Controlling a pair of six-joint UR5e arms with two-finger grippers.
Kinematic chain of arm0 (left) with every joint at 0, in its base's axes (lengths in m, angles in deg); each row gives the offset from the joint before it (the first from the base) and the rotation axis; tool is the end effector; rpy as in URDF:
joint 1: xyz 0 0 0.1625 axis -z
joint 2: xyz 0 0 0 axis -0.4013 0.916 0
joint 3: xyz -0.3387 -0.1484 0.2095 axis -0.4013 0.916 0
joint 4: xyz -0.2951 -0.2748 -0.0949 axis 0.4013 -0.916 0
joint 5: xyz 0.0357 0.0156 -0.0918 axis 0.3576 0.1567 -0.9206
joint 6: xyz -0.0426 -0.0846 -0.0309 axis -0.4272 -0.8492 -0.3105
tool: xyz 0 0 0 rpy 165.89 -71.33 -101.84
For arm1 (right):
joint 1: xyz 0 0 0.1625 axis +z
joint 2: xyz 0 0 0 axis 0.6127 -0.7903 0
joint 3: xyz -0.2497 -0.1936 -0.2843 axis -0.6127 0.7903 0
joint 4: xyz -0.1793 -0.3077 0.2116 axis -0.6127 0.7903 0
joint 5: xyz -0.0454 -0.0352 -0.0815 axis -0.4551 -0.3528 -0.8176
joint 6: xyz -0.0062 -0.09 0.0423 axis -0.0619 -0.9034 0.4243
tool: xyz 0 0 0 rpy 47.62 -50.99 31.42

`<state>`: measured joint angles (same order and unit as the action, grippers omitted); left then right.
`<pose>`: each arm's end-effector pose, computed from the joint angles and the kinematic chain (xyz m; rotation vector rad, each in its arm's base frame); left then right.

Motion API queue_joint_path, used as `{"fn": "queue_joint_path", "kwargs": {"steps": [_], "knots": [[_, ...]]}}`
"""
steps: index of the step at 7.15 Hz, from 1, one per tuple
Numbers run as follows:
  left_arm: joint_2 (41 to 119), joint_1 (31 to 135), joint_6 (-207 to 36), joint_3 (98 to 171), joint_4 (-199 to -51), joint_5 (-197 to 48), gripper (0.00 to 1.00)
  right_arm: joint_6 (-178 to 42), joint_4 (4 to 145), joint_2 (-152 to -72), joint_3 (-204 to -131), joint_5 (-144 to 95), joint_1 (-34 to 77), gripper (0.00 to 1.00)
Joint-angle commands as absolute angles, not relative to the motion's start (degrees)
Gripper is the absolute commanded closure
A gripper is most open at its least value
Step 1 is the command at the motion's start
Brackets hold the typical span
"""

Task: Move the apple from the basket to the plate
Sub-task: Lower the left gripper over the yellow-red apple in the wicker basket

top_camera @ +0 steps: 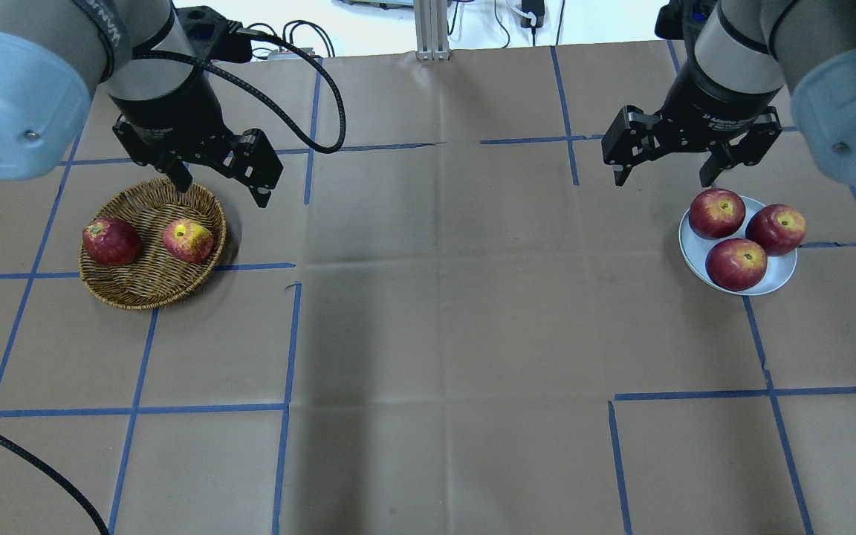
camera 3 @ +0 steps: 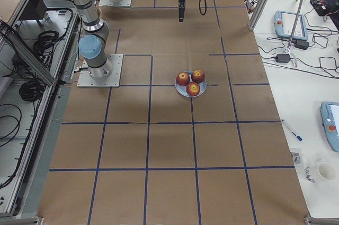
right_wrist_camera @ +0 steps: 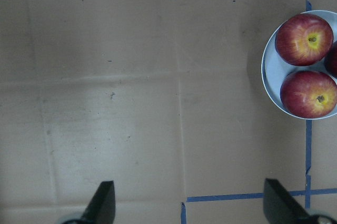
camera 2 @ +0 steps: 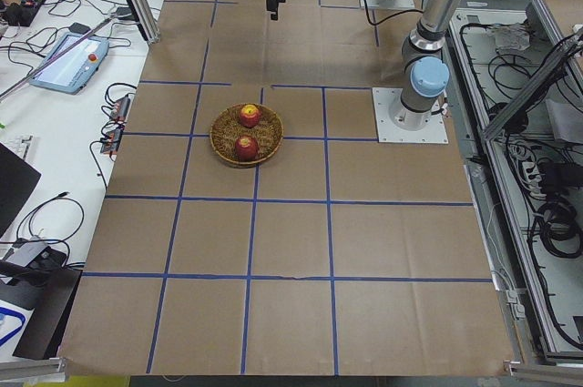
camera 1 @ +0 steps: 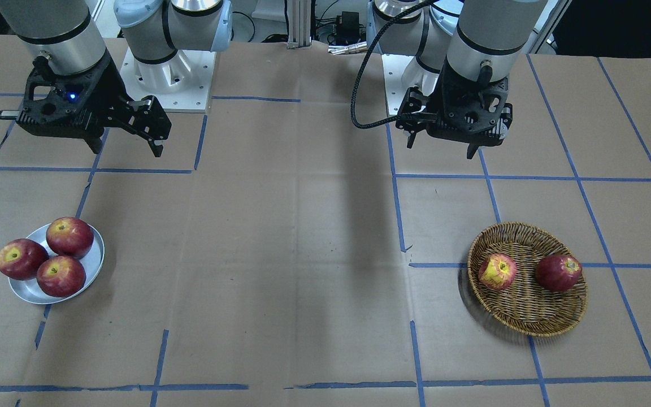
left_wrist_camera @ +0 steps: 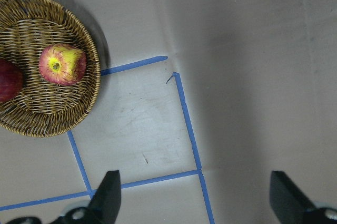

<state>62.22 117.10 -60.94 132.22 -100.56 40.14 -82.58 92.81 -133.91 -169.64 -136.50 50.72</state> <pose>-0.1583 -0.4927 0.4814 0.3615 3.0729 0.0586 0.1225 -0.4842 0.4706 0.0944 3.1226 -0.0609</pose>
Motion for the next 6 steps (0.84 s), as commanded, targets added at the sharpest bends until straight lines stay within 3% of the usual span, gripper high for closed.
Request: {"fn": "queue_joint_path", "kwargs": {"steps": [1,6], "knots": [[62.14,117.09,-60.94,132.22,-100.56,40.23,0.01,-82.63,92.77,-134.0,-169.64,-136.59,50.72,0.0],[62.31,116.3,-60.07,132.4,-100.91,40.58,0.01,-82.54,92.77,-134.09,-169.64,-136.5,50.72,0.0]]}}
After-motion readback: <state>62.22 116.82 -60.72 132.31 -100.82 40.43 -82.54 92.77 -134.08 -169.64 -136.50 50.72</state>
